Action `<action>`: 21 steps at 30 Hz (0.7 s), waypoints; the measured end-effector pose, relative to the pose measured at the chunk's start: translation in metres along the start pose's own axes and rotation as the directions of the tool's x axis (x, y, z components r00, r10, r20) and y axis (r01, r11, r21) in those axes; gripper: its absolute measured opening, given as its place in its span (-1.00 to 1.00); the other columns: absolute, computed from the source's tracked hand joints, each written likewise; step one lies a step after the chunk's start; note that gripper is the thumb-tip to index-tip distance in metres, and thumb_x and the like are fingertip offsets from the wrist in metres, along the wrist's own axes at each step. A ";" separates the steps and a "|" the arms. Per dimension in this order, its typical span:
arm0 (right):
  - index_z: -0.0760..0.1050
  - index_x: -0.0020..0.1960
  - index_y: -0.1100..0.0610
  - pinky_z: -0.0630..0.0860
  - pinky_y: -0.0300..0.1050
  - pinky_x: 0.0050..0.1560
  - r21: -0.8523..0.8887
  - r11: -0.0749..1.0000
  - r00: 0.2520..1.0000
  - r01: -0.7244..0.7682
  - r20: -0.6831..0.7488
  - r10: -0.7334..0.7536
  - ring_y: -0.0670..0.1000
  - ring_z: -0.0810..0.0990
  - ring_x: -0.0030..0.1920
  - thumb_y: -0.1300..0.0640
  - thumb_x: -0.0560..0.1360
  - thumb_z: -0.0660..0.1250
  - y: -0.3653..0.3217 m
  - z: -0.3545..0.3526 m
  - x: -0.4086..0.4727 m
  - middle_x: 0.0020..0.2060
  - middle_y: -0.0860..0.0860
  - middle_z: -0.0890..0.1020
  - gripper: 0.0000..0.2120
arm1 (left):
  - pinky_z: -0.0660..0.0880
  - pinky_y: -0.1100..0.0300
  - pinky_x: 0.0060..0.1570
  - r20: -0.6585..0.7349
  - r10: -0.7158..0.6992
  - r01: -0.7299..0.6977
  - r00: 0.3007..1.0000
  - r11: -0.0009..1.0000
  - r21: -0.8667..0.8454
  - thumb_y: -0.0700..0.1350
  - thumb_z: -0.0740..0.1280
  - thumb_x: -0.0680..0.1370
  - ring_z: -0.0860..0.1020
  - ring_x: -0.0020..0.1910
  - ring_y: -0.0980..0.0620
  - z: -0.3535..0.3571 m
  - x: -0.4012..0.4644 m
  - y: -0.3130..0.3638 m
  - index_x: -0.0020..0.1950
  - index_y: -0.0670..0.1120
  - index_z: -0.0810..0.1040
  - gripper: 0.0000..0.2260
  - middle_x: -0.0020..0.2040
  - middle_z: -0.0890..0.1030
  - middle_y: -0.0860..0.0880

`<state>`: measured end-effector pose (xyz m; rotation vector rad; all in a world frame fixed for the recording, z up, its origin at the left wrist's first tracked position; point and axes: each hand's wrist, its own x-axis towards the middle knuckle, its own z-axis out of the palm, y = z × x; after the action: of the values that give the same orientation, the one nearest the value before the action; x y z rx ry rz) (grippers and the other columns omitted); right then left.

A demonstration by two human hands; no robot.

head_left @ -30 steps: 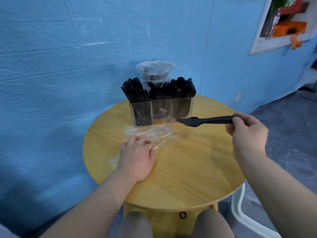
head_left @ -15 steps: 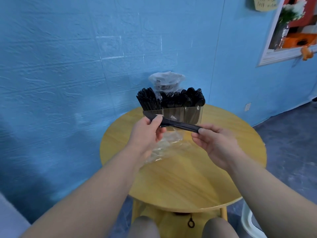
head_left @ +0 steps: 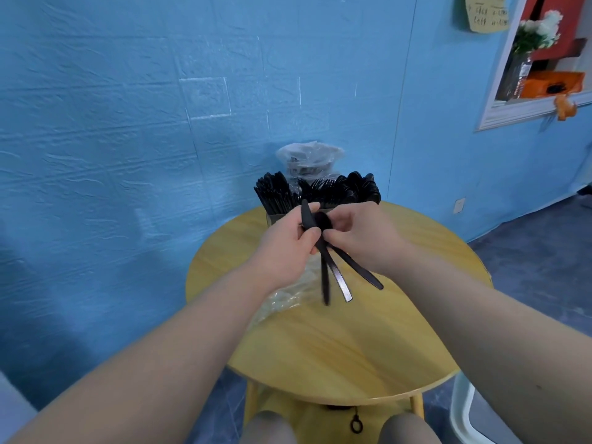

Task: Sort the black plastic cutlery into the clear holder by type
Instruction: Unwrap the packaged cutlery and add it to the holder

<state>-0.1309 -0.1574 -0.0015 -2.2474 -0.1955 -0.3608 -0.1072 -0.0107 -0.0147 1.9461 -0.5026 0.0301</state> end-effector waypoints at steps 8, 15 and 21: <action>0.58 -0.15 0.05 0.42 -0.18 -0.30 -0.083 0.997 0.995 -0.009 -0.102 0.000 -0.05 0.55 -0.27 0.19 0.49 0.35 0.001 -0.002 0.008 -0.30 -0.09 0.61 -0.92 | 0.41 0.38 -0.36 -0.102 -0.021 0.020 0.995 1.000 -0.007 -0.17 0.10 0.65 0.41 -0.41 0.21 -0.010 0.003 0.016 0.09 -0.07 0.54 -0.78 -0.28 0.49 0.06; 0.52 -0.18 0.04 0.40 -0.19 -0.33 0.027 0.994 0.964 -0.103 -0.244 0.106 0.01 0.54 -0.29 0.22 0.51 0.30 0.016 -0.020 0.016 -0.34 -0.04 0.60 -0.87 | 0.36 0.23 -0.16 -0.516 0.261 -0.140 0.816 0.955 0.261 -0.11 0.22 0.61 0.47 -0.22 0.09 -0.068 0.056 0.047 0.12 -0.02 0.59 -0.82 -0.15 0.56 0.08; 0.49 -0.09 0.04 0.52 -0.13 -0.19 0.005 0.993 0.958 -0.116 -0.262 0.113 0.05 0.62 -0.20 0.22 0.51 0.30 0.024 -0.021 0.025 -0.28 -0.03 0.61 -0.91 | 0.42 0.17 -0.13 -0.453 0.390 -0.164 0.802 0.873 0.460 -0.12 0.26 0.58 0.54 -0.17 0.00 -0.081 0.088 0.053 0.19 0.01 0.49 -0.80 -0.19 0.54 0.12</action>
<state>-0.1053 -0.1886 0.0016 -2.1834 0.0759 -0.5925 -0.0298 0.0134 0.0875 2.1164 -0.4245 0.9184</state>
